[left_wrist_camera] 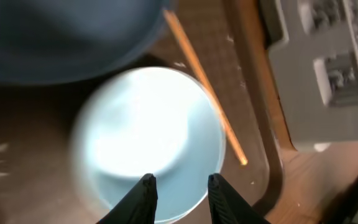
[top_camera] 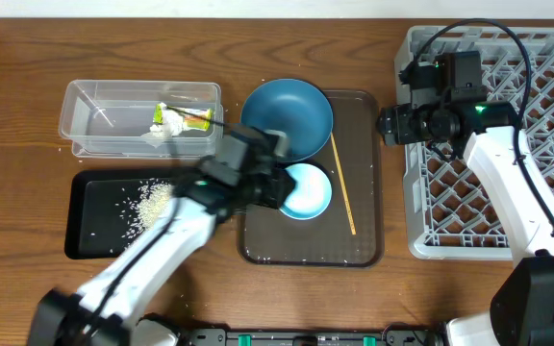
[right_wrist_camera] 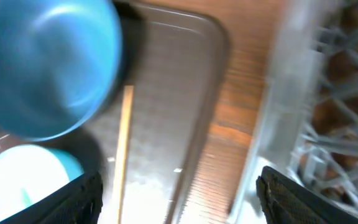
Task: Sort waste into correct bins and load items into the dishwasher rack
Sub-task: 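Carry the empty white bowl back and set it on the brown tray, then reach the right gripper to the white bowl and grasp its rim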
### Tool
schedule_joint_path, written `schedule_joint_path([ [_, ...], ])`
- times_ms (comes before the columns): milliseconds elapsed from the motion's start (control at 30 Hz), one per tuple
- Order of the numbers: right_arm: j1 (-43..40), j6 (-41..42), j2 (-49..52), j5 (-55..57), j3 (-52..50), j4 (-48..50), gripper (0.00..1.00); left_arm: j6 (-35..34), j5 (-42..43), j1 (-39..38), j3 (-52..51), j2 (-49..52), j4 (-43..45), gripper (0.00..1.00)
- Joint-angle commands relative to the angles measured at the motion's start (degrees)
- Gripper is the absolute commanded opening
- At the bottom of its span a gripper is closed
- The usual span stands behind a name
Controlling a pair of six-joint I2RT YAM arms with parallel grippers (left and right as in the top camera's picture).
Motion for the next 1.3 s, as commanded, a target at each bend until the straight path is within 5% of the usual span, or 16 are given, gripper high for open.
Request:
schedule_joint_path([
  [0,1.36,-4.68,-1.05,-8.09,0.59,-0.04,0.78,0.07,-3.85,5.92,1.01,-4.61,-4.72,0.31],
  [333,11.34,-5.05,2.73,-7.87,0.57,-0.98,0.67,0.07,-11.85,17.14,1.01,-9.2,-17.81,0.4],
  [633,17.14,-3.52,9.27,-4.24,0.57,-7.28,0.45,0.09,-11.89,17.4,0.96,-9.09,-18.34,0.41],
  [967,18.49,-1.51,16.02,-4.24,0.57,-8.2,0.33,0.09,-11.89,17.4,0.94,-9.09,-18.36,0.45],
  [1267,18.49,0.17,17.62,-1.86,0.57,-8.26,0.01,0.09,-11.89,17.4,0.94,-9.09,-18.36,0.45],
])
